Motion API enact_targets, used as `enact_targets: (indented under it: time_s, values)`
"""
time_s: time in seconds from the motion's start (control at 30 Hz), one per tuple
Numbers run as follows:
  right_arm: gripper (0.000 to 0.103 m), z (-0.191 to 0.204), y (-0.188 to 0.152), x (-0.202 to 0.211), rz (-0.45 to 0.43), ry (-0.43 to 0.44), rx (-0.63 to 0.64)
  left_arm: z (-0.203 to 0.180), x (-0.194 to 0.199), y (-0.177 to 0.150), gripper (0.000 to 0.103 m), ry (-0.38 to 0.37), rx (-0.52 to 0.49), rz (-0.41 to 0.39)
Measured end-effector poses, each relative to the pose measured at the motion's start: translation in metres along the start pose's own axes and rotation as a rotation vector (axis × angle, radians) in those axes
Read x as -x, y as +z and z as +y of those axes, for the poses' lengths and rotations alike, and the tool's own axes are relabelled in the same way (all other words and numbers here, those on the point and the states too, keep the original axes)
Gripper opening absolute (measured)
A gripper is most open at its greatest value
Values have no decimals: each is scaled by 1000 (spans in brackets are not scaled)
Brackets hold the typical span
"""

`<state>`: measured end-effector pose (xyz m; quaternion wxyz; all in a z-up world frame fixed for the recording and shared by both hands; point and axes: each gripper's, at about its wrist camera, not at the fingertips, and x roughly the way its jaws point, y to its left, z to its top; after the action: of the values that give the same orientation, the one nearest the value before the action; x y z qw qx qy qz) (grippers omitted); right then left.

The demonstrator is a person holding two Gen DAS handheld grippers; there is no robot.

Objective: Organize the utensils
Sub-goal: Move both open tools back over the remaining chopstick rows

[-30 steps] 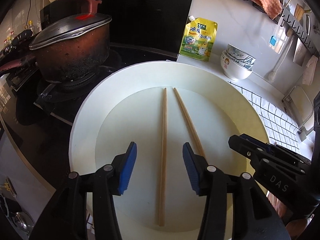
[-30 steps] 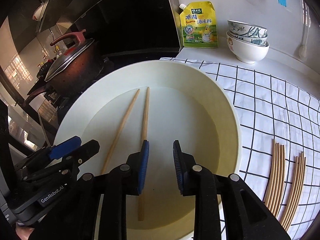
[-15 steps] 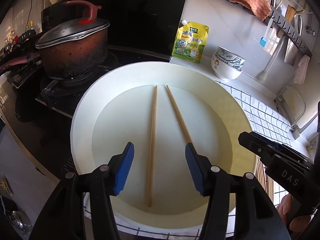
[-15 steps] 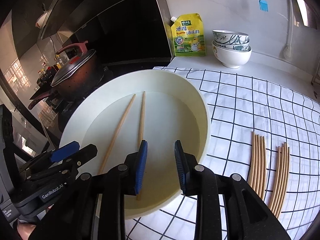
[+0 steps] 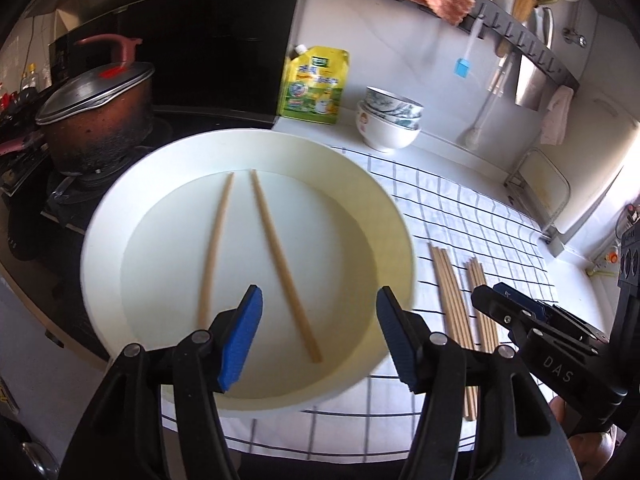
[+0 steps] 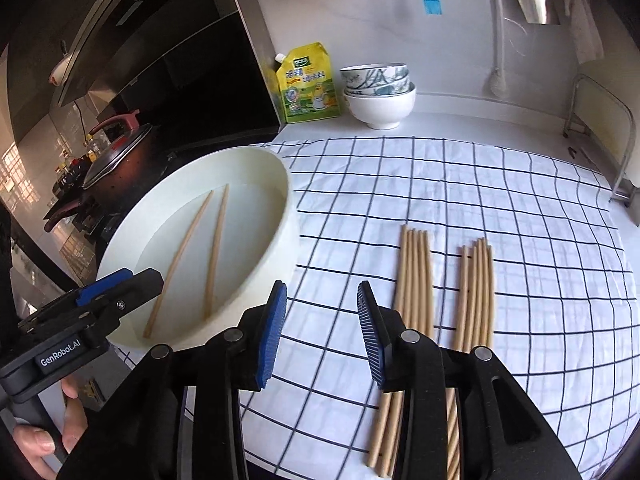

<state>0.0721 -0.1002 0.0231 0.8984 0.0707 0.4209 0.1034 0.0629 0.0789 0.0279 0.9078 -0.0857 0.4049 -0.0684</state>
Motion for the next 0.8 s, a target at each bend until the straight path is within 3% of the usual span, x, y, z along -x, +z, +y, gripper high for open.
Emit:
enact_targets:
  time_s: [0.47,0.8]
  values:
    - [38,-90,-40,30,-6,-122,-117,-74,-10,-20,61,-63,-93,38]
    - [41,-122,-54,29,3,-177,-127,-107,-23,-33,62,-46,-143,58]
